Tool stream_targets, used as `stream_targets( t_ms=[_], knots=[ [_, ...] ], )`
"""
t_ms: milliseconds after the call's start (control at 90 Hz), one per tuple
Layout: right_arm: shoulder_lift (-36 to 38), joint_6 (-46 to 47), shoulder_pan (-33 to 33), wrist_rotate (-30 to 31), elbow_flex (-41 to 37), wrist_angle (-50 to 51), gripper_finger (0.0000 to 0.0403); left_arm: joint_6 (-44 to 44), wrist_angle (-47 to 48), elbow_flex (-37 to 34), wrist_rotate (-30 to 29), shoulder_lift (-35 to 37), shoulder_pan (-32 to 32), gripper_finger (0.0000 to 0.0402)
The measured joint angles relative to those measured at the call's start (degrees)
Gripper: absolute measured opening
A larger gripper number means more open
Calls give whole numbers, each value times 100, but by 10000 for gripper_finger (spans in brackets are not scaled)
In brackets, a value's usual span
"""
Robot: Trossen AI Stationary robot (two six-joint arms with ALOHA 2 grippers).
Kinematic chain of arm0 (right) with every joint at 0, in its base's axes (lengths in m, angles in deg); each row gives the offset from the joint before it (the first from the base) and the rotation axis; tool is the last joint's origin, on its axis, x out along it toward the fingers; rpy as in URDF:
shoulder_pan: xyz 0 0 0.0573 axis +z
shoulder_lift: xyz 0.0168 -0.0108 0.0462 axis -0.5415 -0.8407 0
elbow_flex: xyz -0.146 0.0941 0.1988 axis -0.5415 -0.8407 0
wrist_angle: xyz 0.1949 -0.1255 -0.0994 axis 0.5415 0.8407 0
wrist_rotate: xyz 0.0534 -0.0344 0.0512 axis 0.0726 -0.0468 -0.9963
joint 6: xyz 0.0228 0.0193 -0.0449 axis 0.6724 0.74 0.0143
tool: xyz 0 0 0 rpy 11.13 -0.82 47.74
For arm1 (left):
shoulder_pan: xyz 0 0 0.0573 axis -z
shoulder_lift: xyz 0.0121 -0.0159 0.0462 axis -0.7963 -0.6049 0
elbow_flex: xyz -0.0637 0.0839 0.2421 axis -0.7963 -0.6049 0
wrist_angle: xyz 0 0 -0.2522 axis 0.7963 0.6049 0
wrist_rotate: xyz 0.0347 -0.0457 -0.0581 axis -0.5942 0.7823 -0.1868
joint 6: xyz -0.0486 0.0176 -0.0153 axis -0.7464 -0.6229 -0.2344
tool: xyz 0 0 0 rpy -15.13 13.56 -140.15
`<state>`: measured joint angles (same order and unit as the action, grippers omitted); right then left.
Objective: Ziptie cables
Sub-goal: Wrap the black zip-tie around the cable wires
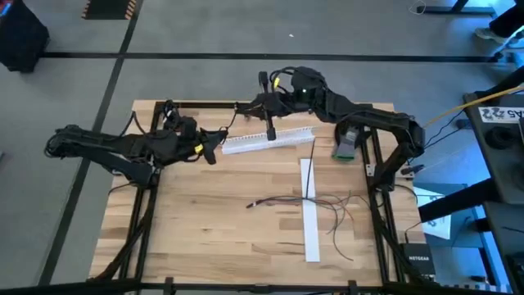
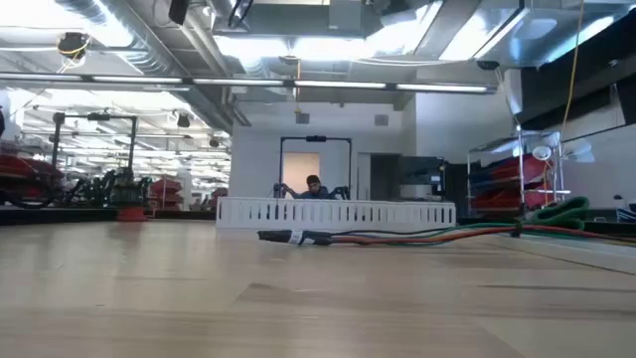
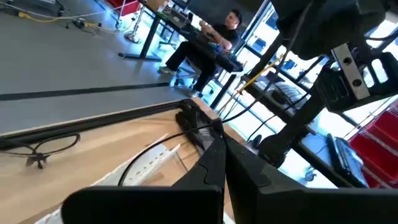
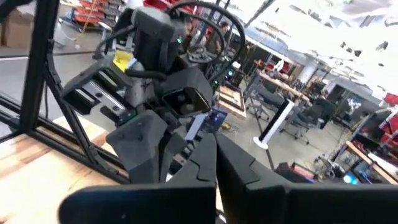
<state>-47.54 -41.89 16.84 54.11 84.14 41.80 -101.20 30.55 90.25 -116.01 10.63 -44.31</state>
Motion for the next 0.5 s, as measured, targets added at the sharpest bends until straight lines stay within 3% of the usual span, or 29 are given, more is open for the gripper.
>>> stream_targets(
  t_ms=[500],
  knots=[
    [142,-160,-101,391,416,761,0,-454,955,0,-48,0,0,0]
  ],
)
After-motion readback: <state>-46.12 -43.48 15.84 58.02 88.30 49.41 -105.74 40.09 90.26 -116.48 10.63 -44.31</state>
